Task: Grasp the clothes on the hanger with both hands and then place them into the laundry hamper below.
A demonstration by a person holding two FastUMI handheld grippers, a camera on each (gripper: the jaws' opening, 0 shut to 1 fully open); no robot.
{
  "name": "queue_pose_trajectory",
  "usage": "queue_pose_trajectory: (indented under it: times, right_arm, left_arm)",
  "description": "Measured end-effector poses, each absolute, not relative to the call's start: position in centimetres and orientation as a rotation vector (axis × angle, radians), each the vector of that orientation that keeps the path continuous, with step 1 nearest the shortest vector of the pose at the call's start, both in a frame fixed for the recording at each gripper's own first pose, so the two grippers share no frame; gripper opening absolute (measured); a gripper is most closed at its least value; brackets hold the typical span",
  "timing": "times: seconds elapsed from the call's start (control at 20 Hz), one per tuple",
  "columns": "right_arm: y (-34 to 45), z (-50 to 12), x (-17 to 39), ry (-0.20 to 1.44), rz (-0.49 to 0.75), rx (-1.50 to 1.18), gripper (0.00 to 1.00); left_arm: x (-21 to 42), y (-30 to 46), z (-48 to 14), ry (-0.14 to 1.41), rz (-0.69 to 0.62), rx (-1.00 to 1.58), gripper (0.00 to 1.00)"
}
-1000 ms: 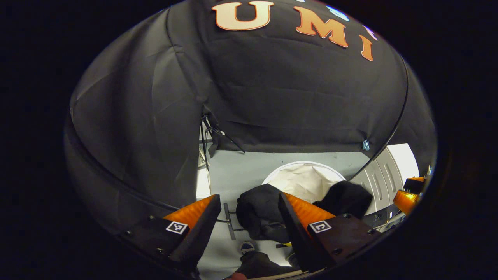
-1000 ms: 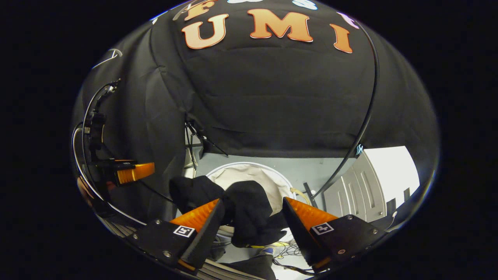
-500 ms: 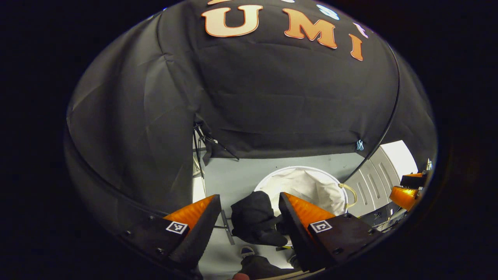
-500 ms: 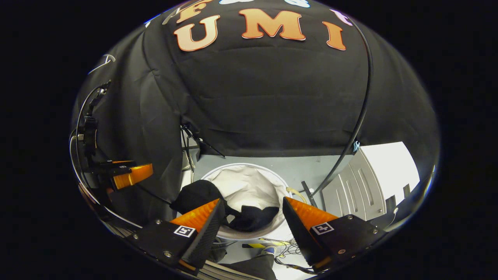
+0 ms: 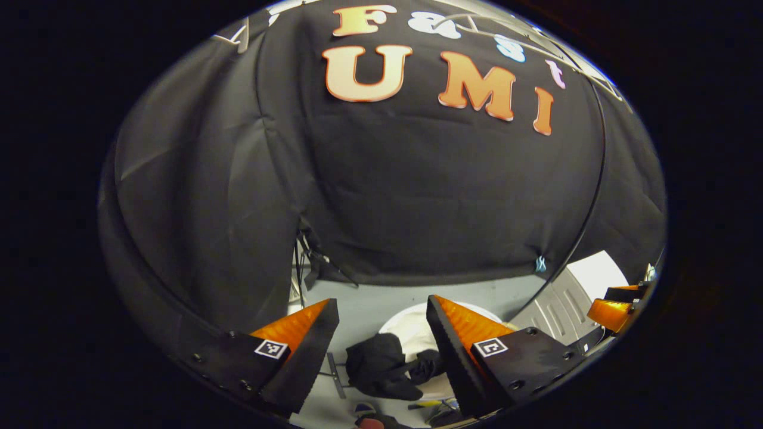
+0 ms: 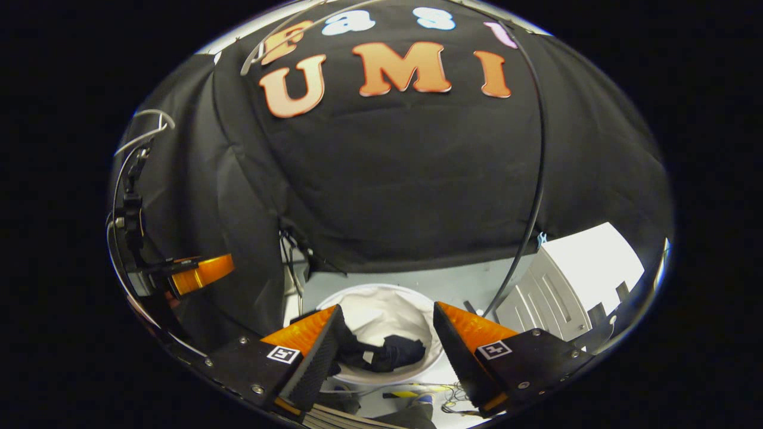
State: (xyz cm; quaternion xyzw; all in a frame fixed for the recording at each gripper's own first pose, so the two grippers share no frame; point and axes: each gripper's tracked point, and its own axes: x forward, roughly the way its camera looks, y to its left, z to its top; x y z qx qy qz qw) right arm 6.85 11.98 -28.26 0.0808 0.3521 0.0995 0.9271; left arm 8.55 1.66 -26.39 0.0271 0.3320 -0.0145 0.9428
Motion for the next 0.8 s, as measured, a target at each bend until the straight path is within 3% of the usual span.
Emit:
queue_pose_trajectory:
  times: [0.4, 0.8]
  right_arm:
    - [8.8, -14.3, 10.7, 0.418, 0.158, 0.074, 0.92]
    - [5.1, -5.7, 8.8, 0.261, 0.101, 0.055, 0.92]
  left_arm:
    - [11.6, 1.6, -14.9, 0.415, -0.03, 0.033, 0.98]
    - [10.8, 1.1, -7.1, 0.272, -0.037, 0.016, 0.97]
